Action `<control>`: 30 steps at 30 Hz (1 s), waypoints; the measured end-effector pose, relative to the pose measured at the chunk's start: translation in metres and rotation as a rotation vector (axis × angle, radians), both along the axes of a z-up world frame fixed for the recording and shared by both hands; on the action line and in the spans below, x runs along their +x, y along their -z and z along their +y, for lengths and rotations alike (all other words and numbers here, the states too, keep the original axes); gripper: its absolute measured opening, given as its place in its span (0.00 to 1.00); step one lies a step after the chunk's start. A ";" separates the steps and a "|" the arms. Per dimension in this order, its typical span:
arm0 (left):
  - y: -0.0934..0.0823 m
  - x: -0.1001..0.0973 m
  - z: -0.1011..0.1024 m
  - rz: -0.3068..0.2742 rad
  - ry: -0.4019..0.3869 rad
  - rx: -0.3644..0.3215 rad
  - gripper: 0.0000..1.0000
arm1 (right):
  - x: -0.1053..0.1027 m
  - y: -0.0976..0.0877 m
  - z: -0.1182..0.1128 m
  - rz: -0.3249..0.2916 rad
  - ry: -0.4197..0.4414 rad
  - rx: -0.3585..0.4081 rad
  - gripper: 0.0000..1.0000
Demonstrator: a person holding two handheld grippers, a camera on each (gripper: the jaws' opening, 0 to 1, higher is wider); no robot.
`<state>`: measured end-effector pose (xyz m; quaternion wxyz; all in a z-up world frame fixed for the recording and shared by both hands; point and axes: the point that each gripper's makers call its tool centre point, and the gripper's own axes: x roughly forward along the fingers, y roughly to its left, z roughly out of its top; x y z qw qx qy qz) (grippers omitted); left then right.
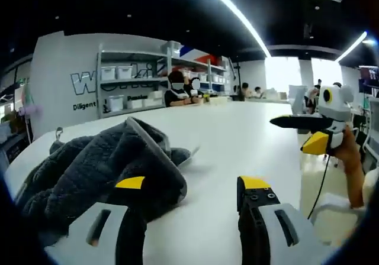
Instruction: Fold the towel on the table until its edges align and the towel forms a compact rectangular stack.
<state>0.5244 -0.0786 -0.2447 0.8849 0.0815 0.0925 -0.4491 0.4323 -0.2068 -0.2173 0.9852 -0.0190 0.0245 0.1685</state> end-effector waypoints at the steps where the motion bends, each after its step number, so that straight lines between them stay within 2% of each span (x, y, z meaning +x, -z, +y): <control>1: 0.002 0.003 0.000 -0.004 -0.009 0.022 0.57 | -0.001 0.000 -0.001 0.000 0.002 0.002 0.91; 8: 0.002 0.033 0.002 -0.063 -0.092 0.135 0.47 | -0.004 -0.002 -0.007 -0.006 0.016 0.007 0.90; 11: 0.004 0.046 0.004 -0.058 -0.117 0.158 0.45 | -0.005 -0.003 -0.007 -0.011 0.019 0.009 0.90; 16: 0.006 0.057 0.013 -0.080 -0.134 0.217 0.30 | -0.005 -0.005 -0.010 -0.014 0.025 0.010 0.90; 19: 0.011 0.061 0.017 -0.080 -0.123 0.246 0.26 | -0.006 -0.005 -0.010 -0.013 0.024 0.013 0.90; 22: 0.014 0.063 0.021 -0.090 -0.102 0.267 0.17 | -0.006 -0.005 -0.010 -0.012 0.025 0.013 0.89; 27: 0.013 0.062 0.025 -0.097 -0.054 0.263 0.07 | -0.005 -0.004 -0.010 -0.008 0.024 0.014 0.89; 30: 0.008 0.059 0.031 -0.113 -0.029 0.259 0.05 | -0.005 -0.004 -0.009 -0.006 0.021 0.017 0.89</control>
